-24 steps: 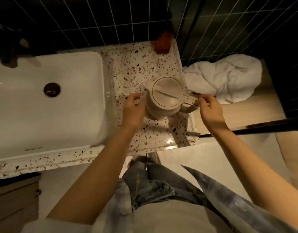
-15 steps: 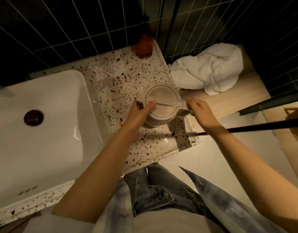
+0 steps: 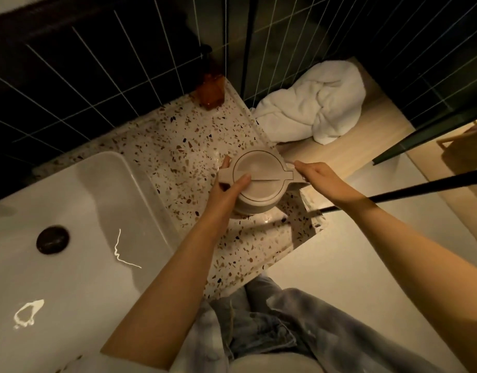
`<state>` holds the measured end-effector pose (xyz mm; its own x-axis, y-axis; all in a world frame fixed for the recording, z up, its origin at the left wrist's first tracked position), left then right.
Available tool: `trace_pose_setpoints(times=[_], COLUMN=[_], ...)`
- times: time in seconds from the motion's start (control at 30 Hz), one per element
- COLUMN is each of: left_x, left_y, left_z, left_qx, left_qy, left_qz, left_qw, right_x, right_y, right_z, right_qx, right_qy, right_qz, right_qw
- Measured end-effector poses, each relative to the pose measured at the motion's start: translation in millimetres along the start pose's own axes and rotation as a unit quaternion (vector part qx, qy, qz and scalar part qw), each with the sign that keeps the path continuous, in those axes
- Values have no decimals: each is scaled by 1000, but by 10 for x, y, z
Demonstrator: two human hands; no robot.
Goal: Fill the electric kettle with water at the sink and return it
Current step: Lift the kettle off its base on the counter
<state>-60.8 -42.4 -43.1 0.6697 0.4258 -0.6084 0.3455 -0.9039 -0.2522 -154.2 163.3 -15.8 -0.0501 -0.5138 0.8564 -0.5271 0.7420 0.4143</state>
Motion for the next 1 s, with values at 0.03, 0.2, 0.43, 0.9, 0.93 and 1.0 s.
trace_pose_setpoints(times=[0.03,0.2,0.43,0.9,0.93,1.0], left_x=[-7,-79,-162,-69,-36,34], left_y=[-7,-30,-18,424,502,650], left_z=[-7,-77,-314,-1576,-1642,-1763], left_qx=[3,10,-39,-156,-158,-159], left_qy=[3,28,-45,-161,-166,-174], left_qz=[-8,-51,-120,-162,-163,-160], left_qw=[1000,998,991,961,959,959], right_x=[1,-44,413,976,1011,1071], right_y=[-3,1,85,-536,-621,-794], right_z=[5,-1,-126,-608,-658,-771], right_qx=[10,36,63,197,202,203], right_qy=[-7,-15,93,201,204,208], right_qz=[6,50,143,195,200,195], right_qw=[1000,998,983,939,937,937])
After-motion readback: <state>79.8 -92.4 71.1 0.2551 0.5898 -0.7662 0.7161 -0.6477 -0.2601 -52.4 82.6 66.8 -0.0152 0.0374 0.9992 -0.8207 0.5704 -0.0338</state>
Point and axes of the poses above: each hand's wrist, its own z-axis towards the middle knuckle, its own y-axis out of the back of the hand, x = y × z, the point moved 1 cm from there along z, towards the middle knuckle, and after that the axes turned 12 degrees about y, right-handed, at the moved point
